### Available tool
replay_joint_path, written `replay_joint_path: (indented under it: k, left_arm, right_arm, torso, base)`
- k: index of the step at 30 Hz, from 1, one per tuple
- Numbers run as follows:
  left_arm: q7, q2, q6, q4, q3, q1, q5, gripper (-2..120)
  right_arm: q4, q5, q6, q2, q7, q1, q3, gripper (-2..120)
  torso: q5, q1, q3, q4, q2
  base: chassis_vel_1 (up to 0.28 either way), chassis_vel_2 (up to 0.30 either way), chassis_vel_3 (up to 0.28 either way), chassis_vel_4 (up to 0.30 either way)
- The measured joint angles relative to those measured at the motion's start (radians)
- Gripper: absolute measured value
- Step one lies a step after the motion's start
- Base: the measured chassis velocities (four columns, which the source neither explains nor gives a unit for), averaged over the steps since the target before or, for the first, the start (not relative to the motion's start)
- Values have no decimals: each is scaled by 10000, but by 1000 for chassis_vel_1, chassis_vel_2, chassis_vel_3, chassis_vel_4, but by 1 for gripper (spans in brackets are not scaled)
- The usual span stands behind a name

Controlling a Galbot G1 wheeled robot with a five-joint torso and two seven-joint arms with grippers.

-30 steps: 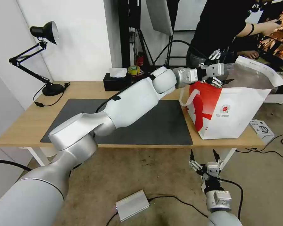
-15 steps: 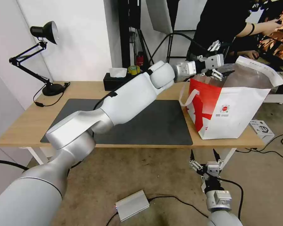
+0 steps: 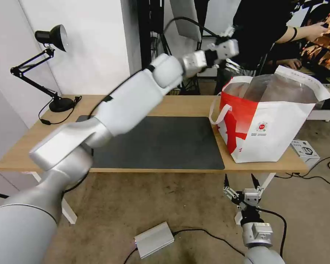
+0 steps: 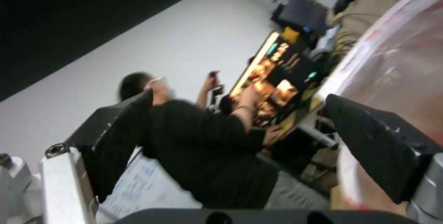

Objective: Pick up the trash from the table and place it into the takeout bag.

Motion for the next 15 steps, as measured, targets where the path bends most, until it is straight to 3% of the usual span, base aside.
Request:
replay_joint_path:
  k: [1, 2, 6, 7, 12, 13, 15]
  left_arm:
    - [-73, 436, 125, -237, -158, 116, -145, 100]
    - [-73, 436, 125, -237, -158, 116, -145, 100]
    - [-605, 2069, 709, -1318, -709, 798, -845, 100]
    - [-605, 2069, 709, -1318, -709, 798, -845, 100]
    - [-1317, 4205, 1570, -3278, -1974, 2618, -1768, 100]
    - [-1317, 4205, 1570, -3278, -1974, 2618, -1768, 100]
    - [-1566, 4916, 1824, -4048, -2658, 3574, -2066, 100]
  right_arm:
    - [7, 0, 0, 7, 3, -4, 19, 95]
    - [7, 0, 0, 7, 3, -4, 19, 95]
    - [17, -8, -3, 19, 8, 0, 32, 95]
    - [17, -8, -3, 19, 8, 0, 32, 95]
    - [0, -41, -12, 21, 8, 57, -11, 95]
    - [0, -41, -12, 21, 8, 57, -11, 95]
    - [0, -71, -16, 24, 7, 62, -48, 95]
  torso:
    - [0, 0, 0, -4, 0]
    - [0, 0, 0, -4, 0]
    - [-3, 0, 1, 5, 0]
    - [-3, 0, 1, 5, 0]
    - [-3, -1, 0, 5, 1]
    - [-3, -1, 0, 5, 1]
    - [-8, -2, 0, 6, 1]
  base:
    - [0, 0, 0, 0]
    - [0, 0, 0, 0]
    - [0, 0, 0, 0]
    - [0, 0, 0, 0]
    - [0, 0, 0, 0]
    - [0, 0, 0, 0]
    - [0, 0, 0, 0]
